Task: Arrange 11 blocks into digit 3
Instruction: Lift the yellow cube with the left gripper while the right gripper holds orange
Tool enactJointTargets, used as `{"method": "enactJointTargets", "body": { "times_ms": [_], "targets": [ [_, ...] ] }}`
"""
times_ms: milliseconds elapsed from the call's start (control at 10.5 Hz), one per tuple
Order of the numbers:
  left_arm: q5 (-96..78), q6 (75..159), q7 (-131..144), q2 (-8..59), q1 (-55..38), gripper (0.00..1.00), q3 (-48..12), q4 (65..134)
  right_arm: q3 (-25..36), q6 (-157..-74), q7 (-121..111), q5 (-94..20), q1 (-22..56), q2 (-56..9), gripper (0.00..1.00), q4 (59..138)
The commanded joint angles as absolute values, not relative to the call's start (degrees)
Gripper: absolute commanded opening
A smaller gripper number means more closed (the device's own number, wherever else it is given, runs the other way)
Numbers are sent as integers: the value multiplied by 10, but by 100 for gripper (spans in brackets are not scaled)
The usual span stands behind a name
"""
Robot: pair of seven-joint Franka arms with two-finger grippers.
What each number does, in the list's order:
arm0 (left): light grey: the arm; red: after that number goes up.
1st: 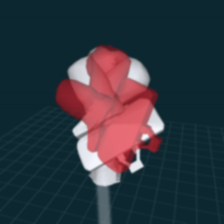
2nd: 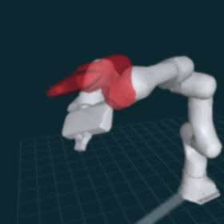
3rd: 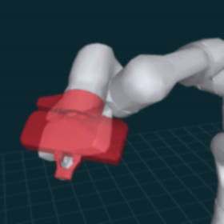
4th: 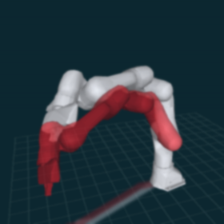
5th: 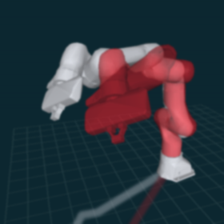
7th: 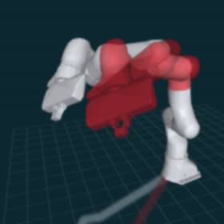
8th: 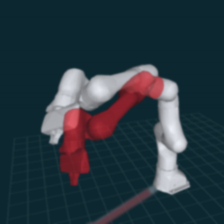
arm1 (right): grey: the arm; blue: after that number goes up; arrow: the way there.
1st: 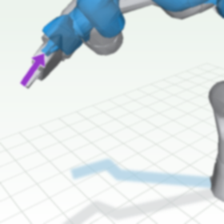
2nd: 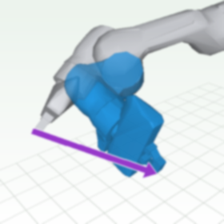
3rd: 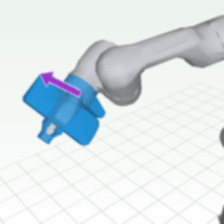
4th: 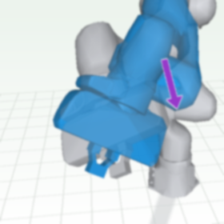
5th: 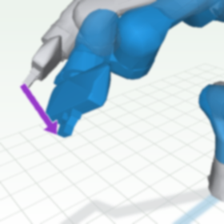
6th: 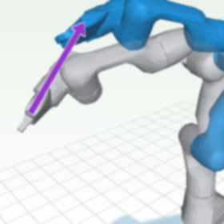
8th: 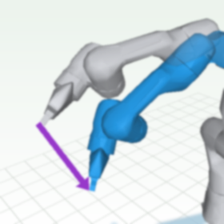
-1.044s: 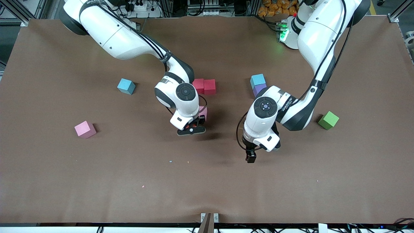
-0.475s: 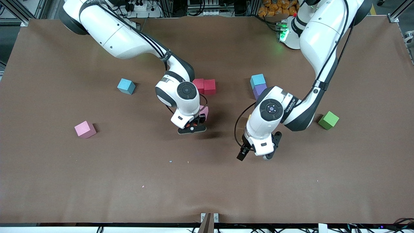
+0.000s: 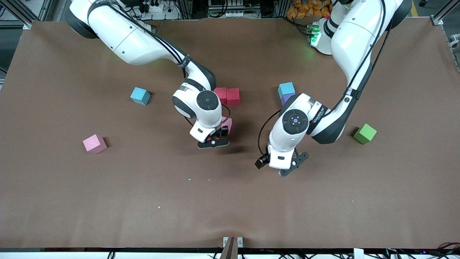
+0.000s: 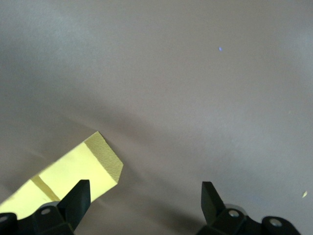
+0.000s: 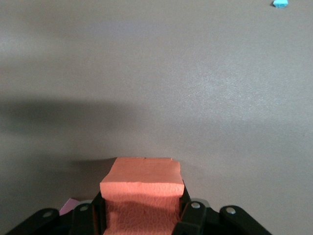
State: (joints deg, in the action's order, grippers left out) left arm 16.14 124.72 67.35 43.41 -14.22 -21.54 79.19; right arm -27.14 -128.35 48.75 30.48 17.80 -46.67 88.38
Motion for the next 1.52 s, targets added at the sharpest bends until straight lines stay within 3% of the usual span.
{"method": "enactJointTargets", "body": {
  "times_ms": [0,665,1424],
  "targets": [
    [156,1218,532,411,-142,100,-214,800,-286,-1283,504,317,167,-480,0,929],
    [157,1188,174,411,-131,100,-207,803,-286,-1290,485,358,166,-480,0,929],
    [159,1188,128,422,-121,100,-205,807,-286,-1291,455,360,156,-481,0,928]
  ]
}}
